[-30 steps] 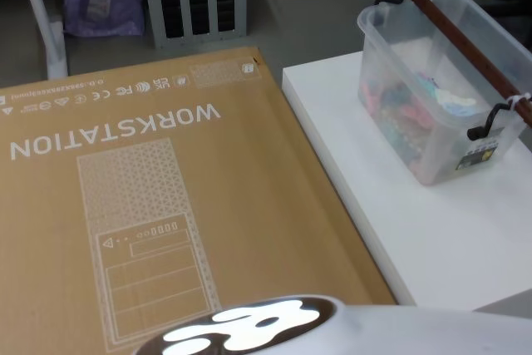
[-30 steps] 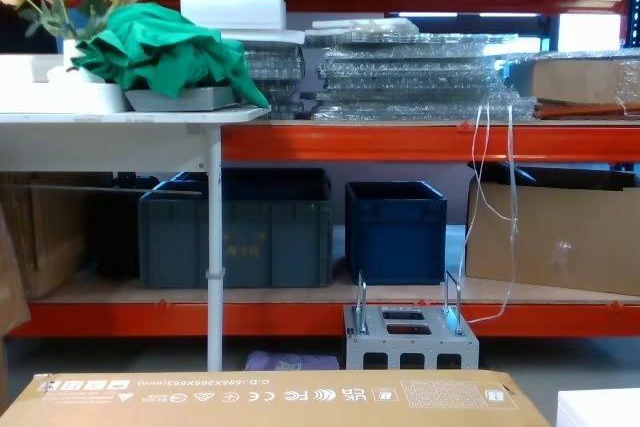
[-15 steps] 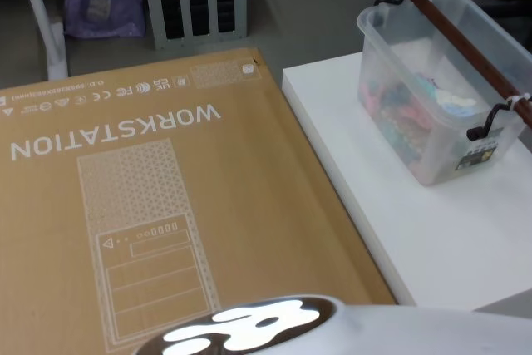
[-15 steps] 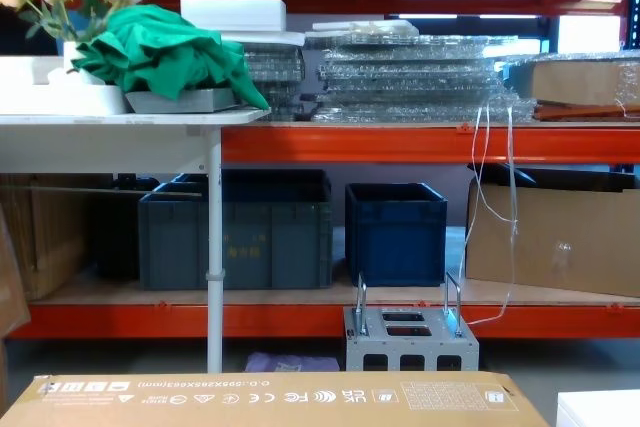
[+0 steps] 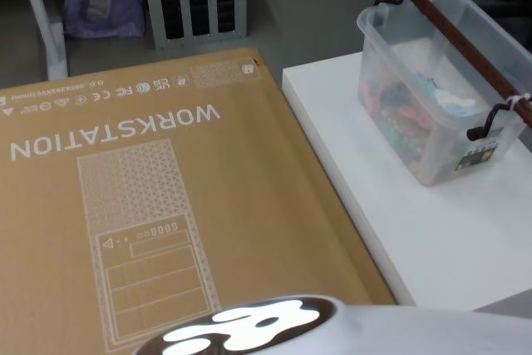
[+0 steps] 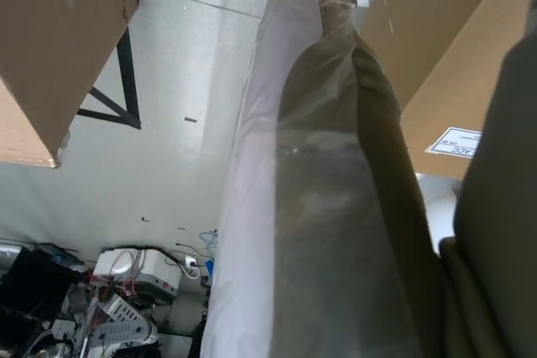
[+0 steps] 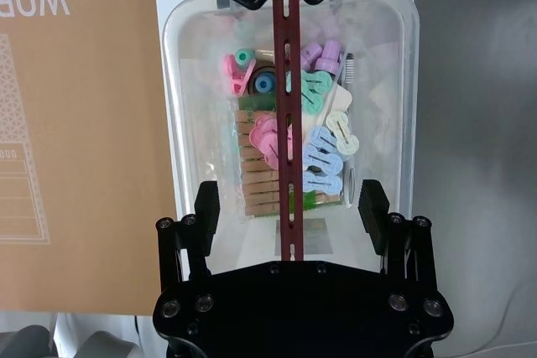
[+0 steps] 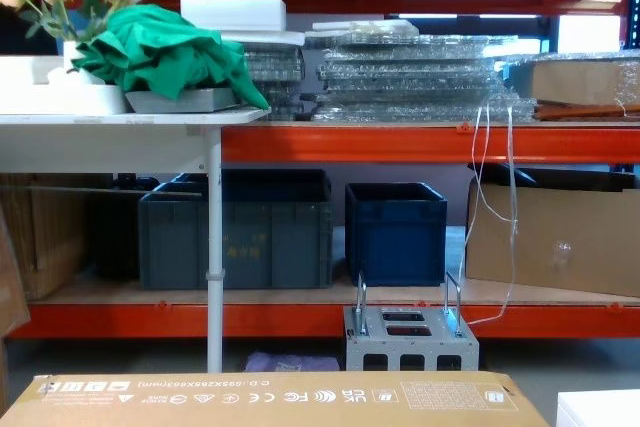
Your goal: Use one hand to grasp the basket and place it at the designated location.
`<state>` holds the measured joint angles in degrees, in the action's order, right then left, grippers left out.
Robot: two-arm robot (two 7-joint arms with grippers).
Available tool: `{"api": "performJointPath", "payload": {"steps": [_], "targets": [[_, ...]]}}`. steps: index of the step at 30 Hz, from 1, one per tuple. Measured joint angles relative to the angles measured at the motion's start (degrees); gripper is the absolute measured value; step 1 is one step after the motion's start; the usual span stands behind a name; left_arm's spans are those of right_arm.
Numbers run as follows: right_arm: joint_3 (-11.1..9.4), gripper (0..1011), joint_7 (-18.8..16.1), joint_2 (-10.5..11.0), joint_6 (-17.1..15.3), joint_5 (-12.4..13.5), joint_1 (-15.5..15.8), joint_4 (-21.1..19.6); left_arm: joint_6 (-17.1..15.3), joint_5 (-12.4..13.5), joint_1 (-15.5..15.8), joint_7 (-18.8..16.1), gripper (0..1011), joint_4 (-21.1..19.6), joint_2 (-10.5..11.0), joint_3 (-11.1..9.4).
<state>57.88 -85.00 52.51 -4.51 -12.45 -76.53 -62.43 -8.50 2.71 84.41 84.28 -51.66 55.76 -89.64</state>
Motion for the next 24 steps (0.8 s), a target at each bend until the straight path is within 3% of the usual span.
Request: {"api": "performJointPath", "payload": {"steps": [24], "targets": [[0.0,1000,-0.1,-0.05,0.13,0.0,0.0,0.13,0.0,0.0,0.0,0.0,0,0.0,0.0,0.0]]}}
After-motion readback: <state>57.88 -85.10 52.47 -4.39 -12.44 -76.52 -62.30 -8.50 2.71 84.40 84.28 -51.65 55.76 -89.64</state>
